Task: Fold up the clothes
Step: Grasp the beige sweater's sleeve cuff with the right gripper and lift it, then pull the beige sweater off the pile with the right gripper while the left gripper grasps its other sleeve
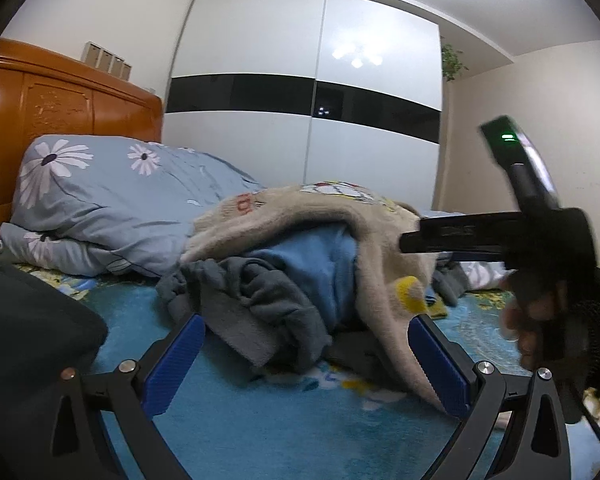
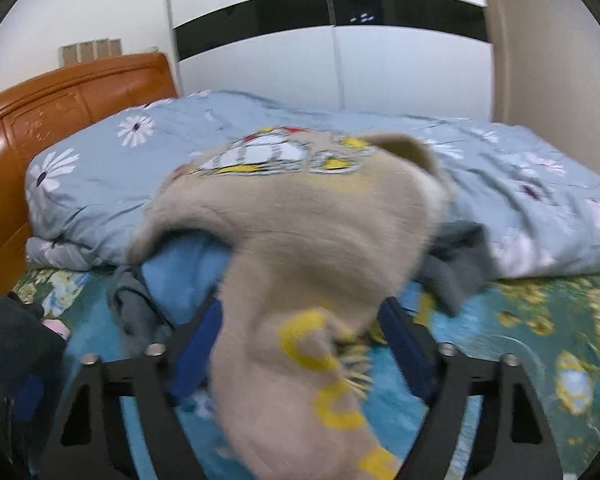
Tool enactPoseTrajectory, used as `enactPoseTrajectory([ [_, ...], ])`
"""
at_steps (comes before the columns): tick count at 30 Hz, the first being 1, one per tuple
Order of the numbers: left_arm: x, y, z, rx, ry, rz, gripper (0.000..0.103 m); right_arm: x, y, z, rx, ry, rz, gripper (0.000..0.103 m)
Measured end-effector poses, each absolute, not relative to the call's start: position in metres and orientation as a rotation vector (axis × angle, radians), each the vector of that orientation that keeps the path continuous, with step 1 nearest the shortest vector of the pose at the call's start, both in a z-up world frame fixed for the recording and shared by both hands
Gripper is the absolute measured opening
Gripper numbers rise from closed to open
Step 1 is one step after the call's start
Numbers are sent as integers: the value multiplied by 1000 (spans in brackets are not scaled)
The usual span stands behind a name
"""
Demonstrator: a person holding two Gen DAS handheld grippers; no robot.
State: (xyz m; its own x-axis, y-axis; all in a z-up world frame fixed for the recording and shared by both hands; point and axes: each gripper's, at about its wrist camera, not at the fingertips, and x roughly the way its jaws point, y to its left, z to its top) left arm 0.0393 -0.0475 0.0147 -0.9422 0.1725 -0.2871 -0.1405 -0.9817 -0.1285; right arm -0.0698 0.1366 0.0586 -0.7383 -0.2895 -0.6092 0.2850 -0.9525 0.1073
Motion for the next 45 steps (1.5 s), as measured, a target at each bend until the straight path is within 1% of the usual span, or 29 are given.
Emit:
enactPoseTrajectory([
  [2, 37, -53, 13, -460, -194, 2939, 103, -76, 120, 52, 961, 4, -2618, 65],
  [3, 36, -55, 13, -466, -214, 2935, 103, -79, 113, 48, 979, 8, -2594, 62],
  [4, 36, -57, 12, -472, -226, 2934, 103, -81, 107, 43, 1003, 16, -2572, 55],
  [5, 35, -58, 12, -476, -232, 2934, 103, -83, 101, 37, 1038, 37, -2554, 43],
  [6, 35, -58, 12, -478, -239, 2934, 103, -85, 97, 31, 1075, 71, -2552, 36],
  [7, 35, -59, 12, -478, -243, 2932, 103, -87, 95, 25, 1116, 113, -2561, 22],
  [8, 35, -59, 12, -478, -244, 2929, 103, -88, 95, 23, 1138, 140, -2570, 17],
  [11, 35, -58, 13, -473, -239, 2926, 103, -82, 108, 40, 1123, 160, -2669, 14],
  [14, 36, -58, 14, -467, -242, 2928, 103, -67, 128, 70, 1021, 248, -2826, 13],
  [17, 37, -59, 17, -456, -241, 2932, 103, -47, 154, 102, 940, 252, -2909, 12],
  [21, 45, -59, 27, -404, -237, 2931, 103, -8, 160, 140, 765, 412, -3052, 12],
  [27, 71, -55, 60, -261, -184, 2888, 103, 57, 206, 179, 685, 333, -3116, 12],
  [31, 94, -51, 80, -193, -165, 2822, 103, 119, 241, 179, 719, 338, -3112, 12],
  [34, 101, -42, 81, -248, -164, 2752, 103, 163, 272, 162, 805, 327, -3114, 12],
  [38, 104, -22, 77, -390, -94, 2657, 103, 216, 314, 132, 914, 155, -3116, 12],
  [41, 108, -13, 82, -414, -29, 2622, 103, 247, 335, 123, 911, 163, -3181, 12],
  [42, 108, -11, 85, -418, -12, 2614, 103, 254, 345, 124, 894, 131, -3211, 12],
  [45, 104, -6, 89, -444, -17, 2592, 103, 277, 376, 123, 841, -56, -3334, 12],
])
